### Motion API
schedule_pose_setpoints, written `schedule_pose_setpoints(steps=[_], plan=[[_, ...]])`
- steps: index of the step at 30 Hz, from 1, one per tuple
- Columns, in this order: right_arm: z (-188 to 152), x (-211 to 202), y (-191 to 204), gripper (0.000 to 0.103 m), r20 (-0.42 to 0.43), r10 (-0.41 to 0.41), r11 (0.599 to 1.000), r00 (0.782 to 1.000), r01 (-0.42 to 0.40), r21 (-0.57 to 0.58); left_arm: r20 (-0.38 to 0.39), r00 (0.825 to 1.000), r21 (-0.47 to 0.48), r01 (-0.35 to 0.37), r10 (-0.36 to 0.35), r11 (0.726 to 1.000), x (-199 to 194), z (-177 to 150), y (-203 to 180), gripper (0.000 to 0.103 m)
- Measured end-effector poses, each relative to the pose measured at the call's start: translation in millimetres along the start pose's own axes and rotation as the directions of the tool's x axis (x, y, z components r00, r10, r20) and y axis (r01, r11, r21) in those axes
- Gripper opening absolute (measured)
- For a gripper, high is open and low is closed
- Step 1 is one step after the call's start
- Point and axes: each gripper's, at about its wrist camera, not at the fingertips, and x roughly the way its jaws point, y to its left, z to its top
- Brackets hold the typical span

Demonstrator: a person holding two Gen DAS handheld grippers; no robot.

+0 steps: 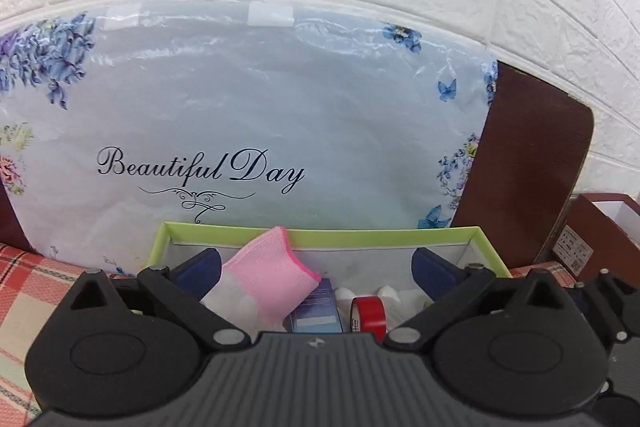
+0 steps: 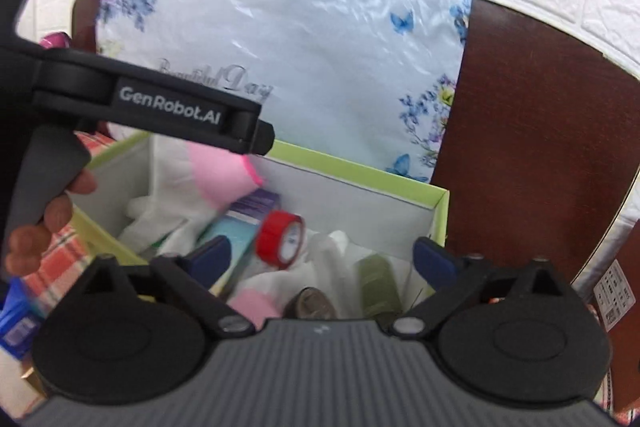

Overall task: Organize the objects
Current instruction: 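Open left tool over the lime box while right tool releases the olive box inside, then bring both tools back over the remaining items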

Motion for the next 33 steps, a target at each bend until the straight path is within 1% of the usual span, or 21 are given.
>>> schedule_pose_setpoints(steps=[5, 9, 12, 15, 18, 20, 23, 25, 28, 33], plan=[[6.5, -46.4, 8.9, 0.103, 0.048, -0.048, 0.998, 0.998, 0.046, 0.039, 0.025, 0.999, 0.068, -0.03, 0.028, 0.997, -45.8, 2.8, -9.7, 0.103], [3.0, -98.5, 18.6, 0.103, 0.099, -0.066, 0.996, 0.993, 0.059, 0.072, 0.023, 0.996, 0.113, -0.091, 0.089, 0.989, -93.3, -3.8, -19.1, 0.103], [-10.2, -140.3, 28.7, 0.103, 0.133, -0.073, 0.992, 0.988, 0.059, 0.107, 0.043, 0.995, 0.12, -0.092, 0.087, 0.989, -131.6, -17.9, -19.9, 0.103], [-36.6, -173.9, 45.7, 0.103, 0.168, -0.072, 0.991, 0.983, 0.051, 0.124, 0.056, 0.995, 0.116, -0.089, 0.083, 0.989, -165.8, -41.9, -20.1, 0.103], [-62.6, -193.6, 63.2, 0.103, 0.148, -0.074, 0.986, 0.986, 0.05, 0.16, 0.018, 0.997, 0.101, -0.077, 0.075, 0.992, -189.0, -73.5, -18.2, 0.103], [-78.7, -202.6, 73.6, 0.103, 0.123, -0.06, 0.984, 0.991, 0.038, 0.175, -0.012, 0.997, 0.099, -0.076, 0.078, 0.992, -198.7, -94.1, -16.5, 0.103], [-99.9, -212.3, 89.5, 0.103, 0.084, -0.048, 0.986, 0.995, 0.034, 0.163, -0.038, 0.993, 0.087, -0.107, 0.111, 0.99, -210.2, -119.1, -12.1, 0.103], [-112.7, -215.4, 99.0, 0.103, 0.056, -0.054, 0.987, 0.997, 0.044, 0.153, -0.058, 0.99, 0.071, -0.123, 0.127, 0.99, -214.4, -130.9, -7.0, 0.103], [-132.9, -217.2, 109.8, 0.103, 0.011, -0.055, 0.987, 0.998, 0.053, 0.154, -0.089, 0.986, 0.078, -0.136, 0.143, 0.988, -215.6, -143.5, -2.0, 0.103], [-160.5, -220.8, 119.0, 0.103, -0.041, -0.039, 0.977, 0.998, 0.047, 0.207, -0.141, 0.977, 0.078, -0.149, 0.159, 0.986, -216.1, -165.5, 4.9, 0.103]])
